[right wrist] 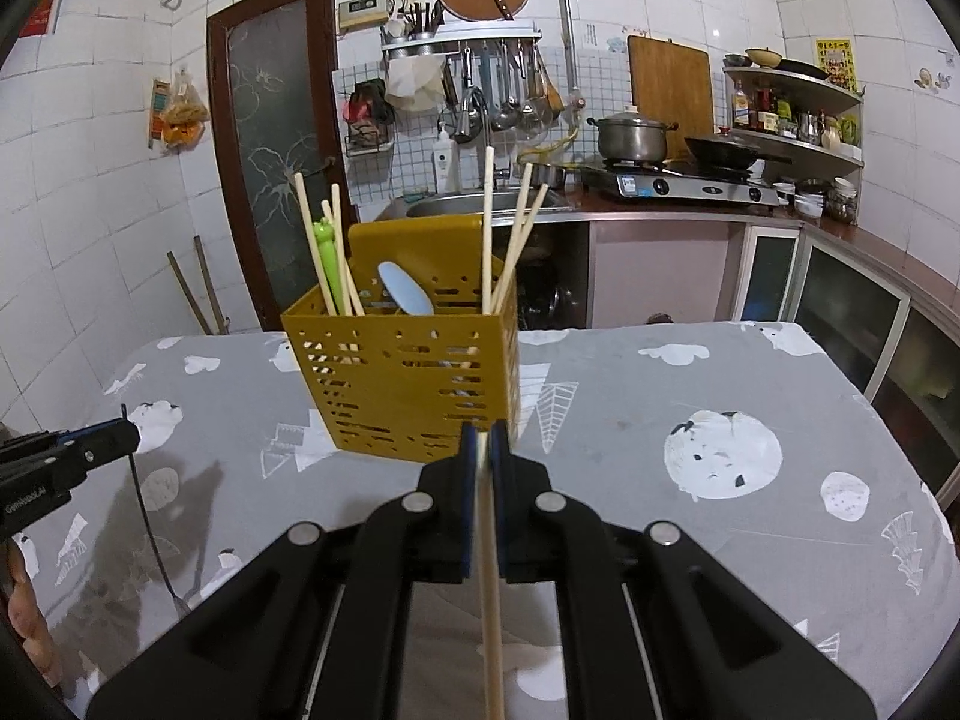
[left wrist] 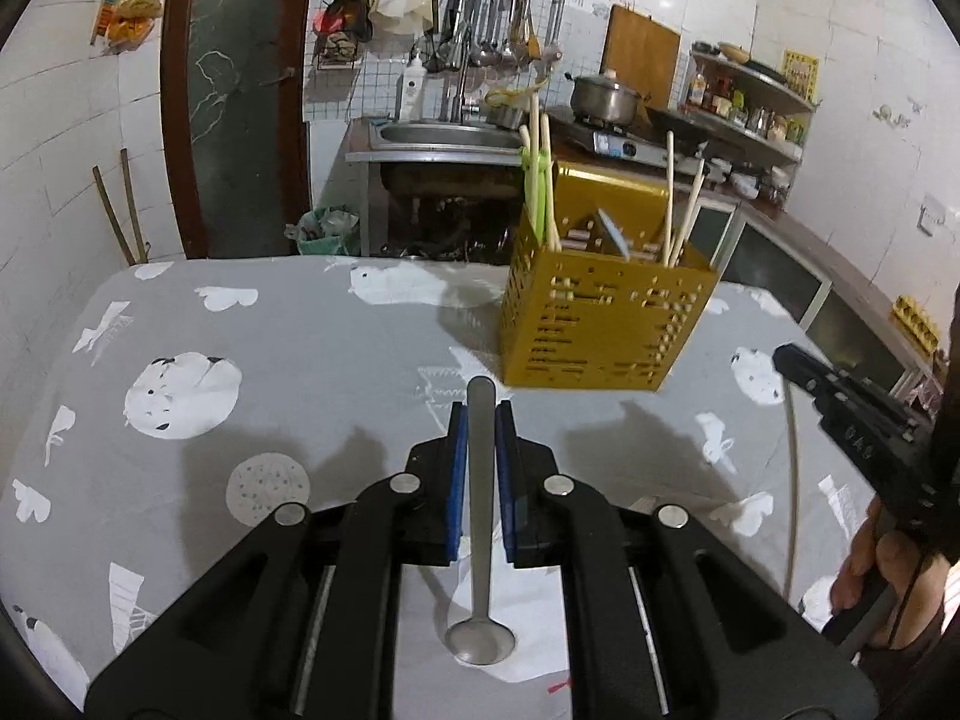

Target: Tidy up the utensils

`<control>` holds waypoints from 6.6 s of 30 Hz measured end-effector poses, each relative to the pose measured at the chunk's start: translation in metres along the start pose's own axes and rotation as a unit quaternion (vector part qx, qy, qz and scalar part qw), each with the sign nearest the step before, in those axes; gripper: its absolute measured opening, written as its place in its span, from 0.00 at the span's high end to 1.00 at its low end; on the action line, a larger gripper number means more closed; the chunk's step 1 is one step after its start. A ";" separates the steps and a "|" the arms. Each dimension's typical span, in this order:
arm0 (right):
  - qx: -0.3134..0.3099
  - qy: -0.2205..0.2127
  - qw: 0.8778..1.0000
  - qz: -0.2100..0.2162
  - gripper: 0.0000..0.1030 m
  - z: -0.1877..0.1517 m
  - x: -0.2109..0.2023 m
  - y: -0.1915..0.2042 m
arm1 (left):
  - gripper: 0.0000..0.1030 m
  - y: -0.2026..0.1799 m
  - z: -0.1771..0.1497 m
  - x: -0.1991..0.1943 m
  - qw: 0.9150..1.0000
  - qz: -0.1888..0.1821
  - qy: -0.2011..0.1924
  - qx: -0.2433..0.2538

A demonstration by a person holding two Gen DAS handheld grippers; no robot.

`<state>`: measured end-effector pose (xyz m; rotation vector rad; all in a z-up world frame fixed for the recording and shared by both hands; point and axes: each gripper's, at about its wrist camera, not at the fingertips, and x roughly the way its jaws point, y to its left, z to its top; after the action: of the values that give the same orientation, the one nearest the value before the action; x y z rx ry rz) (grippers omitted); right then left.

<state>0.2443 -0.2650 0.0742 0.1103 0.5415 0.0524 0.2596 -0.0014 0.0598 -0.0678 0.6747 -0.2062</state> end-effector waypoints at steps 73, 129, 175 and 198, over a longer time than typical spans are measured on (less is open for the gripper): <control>0.010 -0.078 0.997 -0.004 0.21 0.083 0.010 -0.023 | 0.08 -0.027 0.105 -0.039 0.975 0.064 -0.197 0.075; -0.018 -0.122 0.992 -0.038 0.04 -0.145 -0.145 0.018 | 0.04 -0.020 -0.163 -0.116 0.977 0.137 -0.158 0.035; -0.024 -0.132 0.990 -0.045 0.04 -0.147 -0.150 0.020 | 0.04 -0.029 -0.166 -0.119 0.976 0.132 -0.166 0.053; -0.024 -0.135 0.989 -0.047 0.04 -0.145 -0.151 0.018 | 0.04 -0.030 -0.166 -0.121 0.976 0.127 -0.171 0.052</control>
<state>0.0397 -0.2455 0.0301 0.0433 0.2746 -0.0420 0.0586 -0.0046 0.0079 0.0832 0.3240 0.0173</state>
